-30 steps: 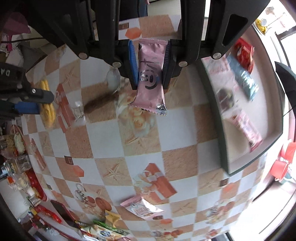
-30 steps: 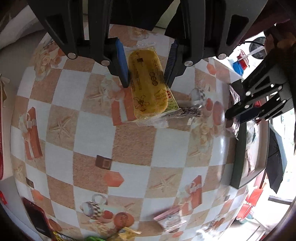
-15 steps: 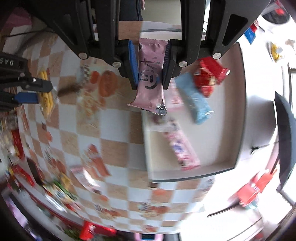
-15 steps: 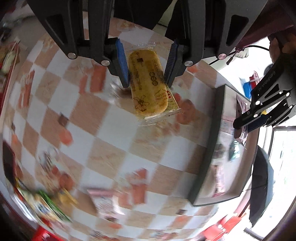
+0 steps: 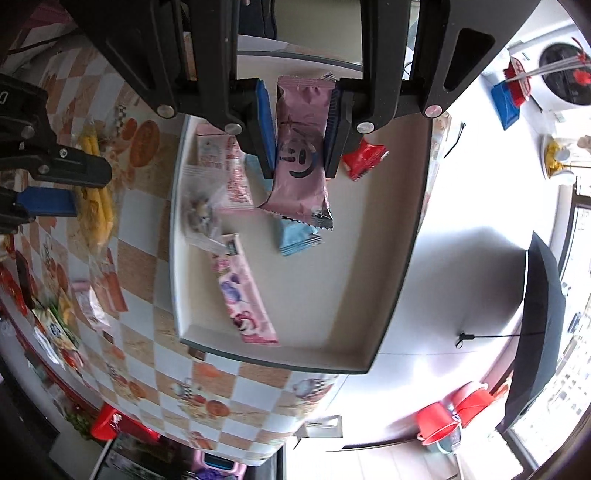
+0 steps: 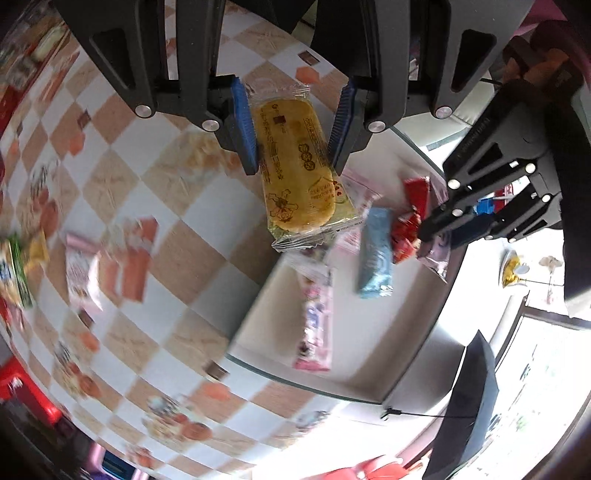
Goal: Organize snacks
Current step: 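Carry the yellow cake pack and pink bar to the tray and release both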
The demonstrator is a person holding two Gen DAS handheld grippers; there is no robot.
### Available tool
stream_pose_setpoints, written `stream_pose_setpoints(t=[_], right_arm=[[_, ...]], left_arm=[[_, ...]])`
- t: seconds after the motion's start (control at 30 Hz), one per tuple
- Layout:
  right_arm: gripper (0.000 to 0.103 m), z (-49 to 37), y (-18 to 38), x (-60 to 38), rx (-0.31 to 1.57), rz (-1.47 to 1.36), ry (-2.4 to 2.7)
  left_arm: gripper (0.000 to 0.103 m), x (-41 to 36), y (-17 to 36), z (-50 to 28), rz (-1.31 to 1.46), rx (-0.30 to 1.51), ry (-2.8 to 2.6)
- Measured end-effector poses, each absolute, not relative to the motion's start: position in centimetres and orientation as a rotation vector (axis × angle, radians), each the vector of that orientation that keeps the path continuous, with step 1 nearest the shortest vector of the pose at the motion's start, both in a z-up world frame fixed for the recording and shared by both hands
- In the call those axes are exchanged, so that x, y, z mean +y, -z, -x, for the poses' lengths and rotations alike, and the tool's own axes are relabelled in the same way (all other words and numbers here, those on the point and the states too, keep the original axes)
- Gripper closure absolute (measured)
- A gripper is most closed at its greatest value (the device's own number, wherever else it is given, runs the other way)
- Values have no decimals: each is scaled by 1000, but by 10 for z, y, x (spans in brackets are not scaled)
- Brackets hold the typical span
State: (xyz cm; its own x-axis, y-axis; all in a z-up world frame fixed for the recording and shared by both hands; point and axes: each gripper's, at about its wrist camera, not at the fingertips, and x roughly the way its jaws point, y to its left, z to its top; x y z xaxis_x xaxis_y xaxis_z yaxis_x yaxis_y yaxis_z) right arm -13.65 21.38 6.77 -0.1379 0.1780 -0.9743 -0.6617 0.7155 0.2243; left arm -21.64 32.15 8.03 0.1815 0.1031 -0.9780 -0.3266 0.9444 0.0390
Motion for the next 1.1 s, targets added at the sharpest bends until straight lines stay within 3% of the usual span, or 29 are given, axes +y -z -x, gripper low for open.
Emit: stream_pose_setpoints(t=[0.53, 0.57, 0.6, 0.63, 0.67, 0.7, 0.73, 1.1], right_arm=[[63, 134, -66, 279, 1546, 433, -834], [61, 131, -65, 281, 1547, 425, -834], [58, 129, -65, 283, 1551, 414, -835], [44, 125, -64, 285, 1559, 403, -831], [25, 122, -63, 284, 1565, 393, -818], [17, 119, -63, 283, 1558, 391, -800], [8, 115, -63, 275, 1545, 392, -769], [6, 109, -14, 133, 1733, 259, -471]], left_arm=[[74, 343, -64, 223, 256, 1379, -329], [72, 343, -62, 223, 261, 1385, -322], [60, 343, -61, 223, 259, 1391, -317], [42, 341, -60, 223, 250, 1395, -319], [33, 340, -61, 225, 252, 1388, -321], [25, 339, -63, 226, 247, 1380, -320], [25, 337, -66, 226, 233, 1370, -314], [25, 281, -59, 207, 109, 1440, -167]])
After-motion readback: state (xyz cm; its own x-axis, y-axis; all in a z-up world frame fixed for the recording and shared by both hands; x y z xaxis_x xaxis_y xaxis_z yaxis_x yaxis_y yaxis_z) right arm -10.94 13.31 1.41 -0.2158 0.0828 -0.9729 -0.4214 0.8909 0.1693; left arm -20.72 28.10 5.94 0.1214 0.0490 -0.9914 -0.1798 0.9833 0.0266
